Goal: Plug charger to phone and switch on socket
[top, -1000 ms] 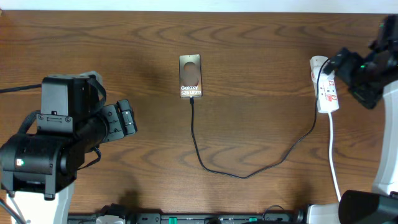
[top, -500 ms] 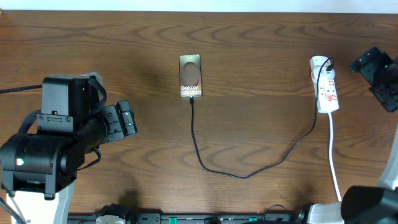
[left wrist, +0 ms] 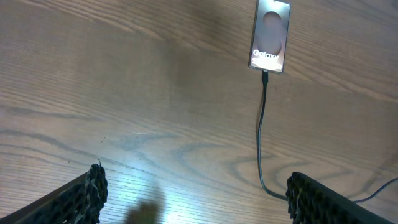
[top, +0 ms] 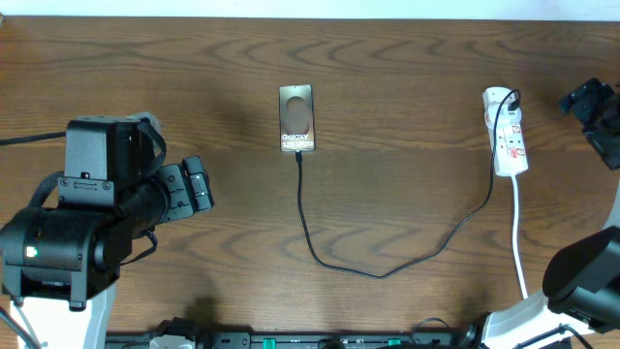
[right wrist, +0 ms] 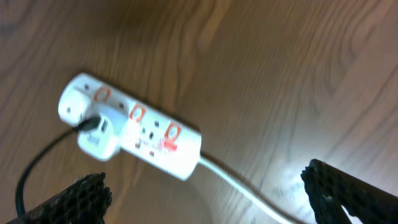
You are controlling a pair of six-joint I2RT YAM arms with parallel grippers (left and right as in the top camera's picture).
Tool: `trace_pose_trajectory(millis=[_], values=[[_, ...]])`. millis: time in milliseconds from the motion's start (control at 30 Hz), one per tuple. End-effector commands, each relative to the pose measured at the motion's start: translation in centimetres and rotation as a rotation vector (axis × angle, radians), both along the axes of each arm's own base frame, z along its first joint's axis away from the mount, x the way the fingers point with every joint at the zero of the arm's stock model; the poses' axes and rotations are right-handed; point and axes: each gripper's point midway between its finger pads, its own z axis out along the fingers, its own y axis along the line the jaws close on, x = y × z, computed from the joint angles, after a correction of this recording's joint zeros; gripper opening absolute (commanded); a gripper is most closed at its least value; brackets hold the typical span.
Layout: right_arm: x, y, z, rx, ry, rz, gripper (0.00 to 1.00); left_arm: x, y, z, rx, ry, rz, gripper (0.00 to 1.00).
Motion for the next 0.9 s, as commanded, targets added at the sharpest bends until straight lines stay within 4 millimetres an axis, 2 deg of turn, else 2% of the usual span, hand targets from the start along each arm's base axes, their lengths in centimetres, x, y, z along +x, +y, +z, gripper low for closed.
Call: trace_pose_trajectory(millis=[0,367,500,733,867], values=[[0.6,-1.7,-1.3,-0.043,0.026,-0.044,0.99,0.1,0.3,0.1,0.023,-0.005,-0.005,0.91],[3.1,-2.3,-7.7,0.014,0.084,-0.031,0.99,0.1,0.3,0.1,0.023,-0.005,-0.005,0.91],[3.3,-2.1,-9.7,0.050,0.113,-0.021,0.99,0.1,0.3,0.1,0.023,-0.005,-0.005,0.92],[4.2,-0.6,-10.3,0.140,0.082,0.049,0.99,0.1,0.3,0.1,0.023,-0.005,-0.005,0.91],[4.7,-0.6,-10.5,0.148,0.060,0.053,0.99,0.1,0.3,0.1,0.023,-0.005,-0.005,0.91]])
